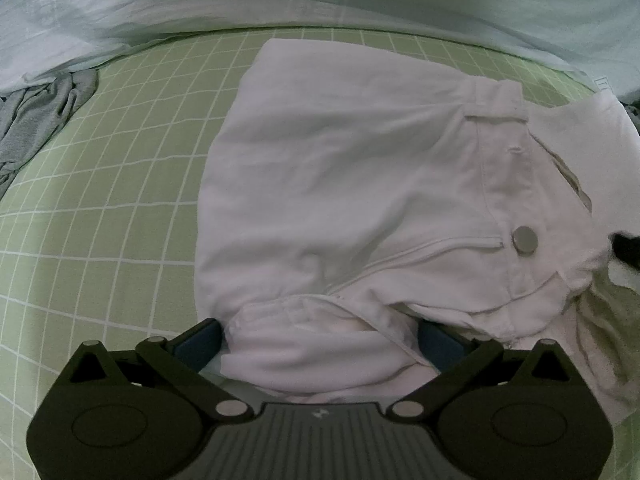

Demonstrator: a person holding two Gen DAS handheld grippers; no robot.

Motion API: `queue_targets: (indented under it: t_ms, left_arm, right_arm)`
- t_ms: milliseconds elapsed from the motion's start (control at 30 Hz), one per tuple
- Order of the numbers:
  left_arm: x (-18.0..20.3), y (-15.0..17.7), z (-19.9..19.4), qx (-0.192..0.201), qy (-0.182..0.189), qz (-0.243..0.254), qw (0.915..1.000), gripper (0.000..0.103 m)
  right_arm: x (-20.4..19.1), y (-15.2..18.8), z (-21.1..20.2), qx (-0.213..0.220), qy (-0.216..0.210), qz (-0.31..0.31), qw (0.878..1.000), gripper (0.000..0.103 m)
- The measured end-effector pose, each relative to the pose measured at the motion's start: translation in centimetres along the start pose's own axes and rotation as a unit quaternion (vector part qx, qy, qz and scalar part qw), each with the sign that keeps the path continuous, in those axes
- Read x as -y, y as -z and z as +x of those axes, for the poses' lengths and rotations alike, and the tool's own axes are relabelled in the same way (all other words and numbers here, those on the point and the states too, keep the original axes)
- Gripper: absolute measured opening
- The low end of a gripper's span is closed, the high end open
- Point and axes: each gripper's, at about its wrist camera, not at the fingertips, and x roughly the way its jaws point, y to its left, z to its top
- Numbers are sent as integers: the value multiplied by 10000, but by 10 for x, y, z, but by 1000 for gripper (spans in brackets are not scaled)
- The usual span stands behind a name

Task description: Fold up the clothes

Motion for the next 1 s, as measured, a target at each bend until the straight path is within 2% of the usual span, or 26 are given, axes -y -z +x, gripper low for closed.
queue_targets:
  t_ms: [33,100,200,367,500,567,600,633,667,733,867,933,1000]
  left_arm:
    - [0,0,0,-5,-4,0,10000,103]
    - [1,0,0,-4,-9,-1,10000,103]
    - [3,0,-1,8,-33,3,10000,103]
    - [6,1,-5,-37,-109,77,9999,103]
    - [8,5,-10,-43,-165,144,9997,103]
    - [9,7,-13,-35,-215,164,9996,103]
    - [10,8,-14,-33,-243,178,9995,103]
    - [11,8,-15,-30,-267,210,9994,103]
    - [12,9,-16,-33,-294,248,9993,103]
    - [16,11,-18,-50,-341,348,9988,103]
    - [20,14,-21,-96,-437,524,9976,103]
    - [25,17,-17,-235,-553,803,9950,103]
    - [31,22,-16,-178,-688,1024,9922,103]
  right_arm:
    - [7,0,-10,178,51,121,9998,61]
    - [20,2,-31,459,245,445,9977,61]
    - [34,8,-38,563,782,642,9933,61]
    - [3,30,-27,221,910,-436,9947,62]
    - [-22,47,-18,-56,1004,-1295,9865,61]
    - [-33,54,-16,-137,1024,-1665,9806,65]
    - [-28,49,-25,142,902,-1534,9839,69]
    - [-23,45,-34,429,832,-1397,9858,85]
    - [-17,39,-39,730,1027,-1249,9841,101]
    - [-1,28,-40,995,1335,-1007,9809,103]
    - [48,10,-22,683,1608,-162,9845,103]
    - [72,10,-15,499,1568,279,9860,103]
    - [95,13,-9,280,1462,713,9863,103]
